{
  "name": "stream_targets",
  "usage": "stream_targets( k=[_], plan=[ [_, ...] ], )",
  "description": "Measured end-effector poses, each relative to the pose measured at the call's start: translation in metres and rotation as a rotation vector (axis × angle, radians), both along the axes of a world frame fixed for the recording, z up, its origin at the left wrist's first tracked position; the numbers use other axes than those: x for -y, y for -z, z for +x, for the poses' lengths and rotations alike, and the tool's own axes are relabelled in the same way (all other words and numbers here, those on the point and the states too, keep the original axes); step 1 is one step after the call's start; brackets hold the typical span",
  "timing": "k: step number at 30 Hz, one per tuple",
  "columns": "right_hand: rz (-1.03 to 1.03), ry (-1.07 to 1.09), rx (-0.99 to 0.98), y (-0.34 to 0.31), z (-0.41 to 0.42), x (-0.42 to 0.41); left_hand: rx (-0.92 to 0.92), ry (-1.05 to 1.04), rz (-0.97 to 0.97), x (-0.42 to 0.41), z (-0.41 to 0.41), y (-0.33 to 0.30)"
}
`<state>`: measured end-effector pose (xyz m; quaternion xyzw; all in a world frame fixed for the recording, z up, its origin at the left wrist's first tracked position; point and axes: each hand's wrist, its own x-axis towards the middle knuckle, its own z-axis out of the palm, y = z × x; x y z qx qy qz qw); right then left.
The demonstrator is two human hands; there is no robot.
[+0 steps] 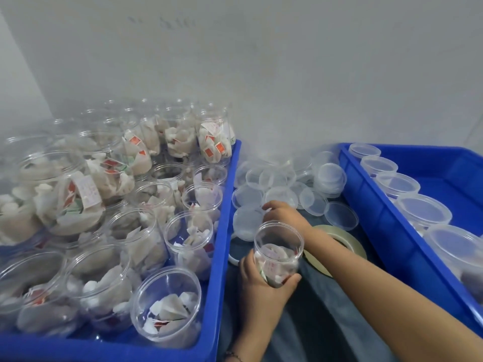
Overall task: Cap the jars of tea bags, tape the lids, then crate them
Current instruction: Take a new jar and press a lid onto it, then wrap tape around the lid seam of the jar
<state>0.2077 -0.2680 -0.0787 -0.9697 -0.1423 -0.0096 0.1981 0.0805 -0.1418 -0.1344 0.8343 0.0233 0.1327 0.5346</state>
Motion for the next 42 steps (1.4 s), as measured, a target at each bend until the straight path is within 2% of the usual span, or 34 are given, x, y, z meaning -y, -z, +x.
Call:
stream_targets(
  k=[2,4,8,10,11,12,16,18,23,26,29,34,37,40,42],
  plan=[
    [0.131,0.042,0.083,-0.007,-0.006,0.003,0.004,0.008,0.0,0.0,0.001,0.001],
    [0.37,0.204,0.139,-0.023,-0.009,0.006,0.012,0.009,0.011,0.0,0.001,0.002],
    [0.865,0.532,0.151,-0.07,-0.022,0.023,0.014,-0.004,0.032,0.001,0.001,0.003],
    [1.147,0.589,0.136,-0.089,-0.037,0.028,0.024,0.001,0.021,0.002,0.002,0.004],
    [1.185,0.594,0.116,-0.094,-0.046,0.026,0.031,0.003,0.021,0.002,0.002,0.004],
    [1.105,0.598,0.096,-0.095,-0.053,0.021,0.035,0.006,0.022,0.002,0.002,0.005],
    [0.513,0.515,-0.104,-0.07,-0.073,0.001,0.051,0.012,0.031,0.001,0.002,0.007],
    [0.417,0.418,-0.121,-0.06,-0.076,-0.005,0.048,0.021,0.026,0.001,0.002,0.006],
    [0.377,0.148,0.086,-0.063,-0.088,-0.019,0.05,-0.002,0.049,0.001,0.003,0.007],
    [0.114,-0.037,0.033,-0.062,-0.097,-0.023,-0.016,0.033,0.038,0.002,0.007,0.005],
    [-0.145,-0.102,0.085,-0.058,-0.098,-0.026,-0.027,0.046,0.039,0.001,0.008,0.003],
    [-0.284,-0.095,0.21,-0.05,-0.102,-0.033,-0.022,0.032,0.098,0.001,0.008,0.003],
    [-0.277,0.003,0.278,-0.04,-0.107,-0.04,-0.008,0.058,0.083,0.0,0.009,0.003],
    [-0.39,0.27,0.182,-0.038,-0.111,-0.06,-0.037,0.114,0.006,-0.001,0.01,0.001],
    [-0.491,0.361,0.091,-0.05,-0.112,-0.069,-0.042,0.129,0.049,-0.002,0.009,0.0]
  ],
)
